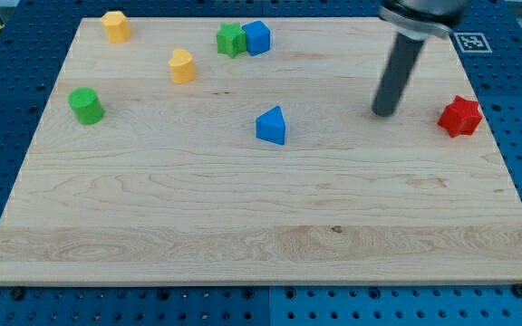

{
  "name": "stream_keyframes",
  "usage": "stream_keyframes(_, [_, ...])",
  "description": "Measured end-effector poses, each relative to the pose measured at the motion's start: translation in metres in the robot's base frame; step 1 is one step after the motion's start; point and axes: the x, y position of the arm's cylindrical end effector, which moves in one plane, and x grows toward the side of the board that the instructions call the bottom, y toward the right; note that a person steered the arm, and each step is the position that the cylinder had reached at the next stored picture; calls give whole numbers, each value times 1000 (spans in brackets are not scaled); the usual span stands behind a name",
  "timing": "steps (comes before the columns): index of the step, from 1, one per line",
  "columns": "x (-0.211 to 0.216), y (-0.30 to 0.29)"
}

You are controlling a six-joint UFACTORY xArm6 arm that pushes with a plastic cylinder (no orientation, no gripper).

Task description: Push the green star towards bottom left end

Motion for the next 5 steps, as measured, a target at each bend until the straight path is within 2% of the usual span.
stream_keyframes(2, [-144,-13])
stream_keyframes(3, [-182,-44])
stream_keyframes(4, [-186,-76])
stream_keyframes(5, [-185,-141])
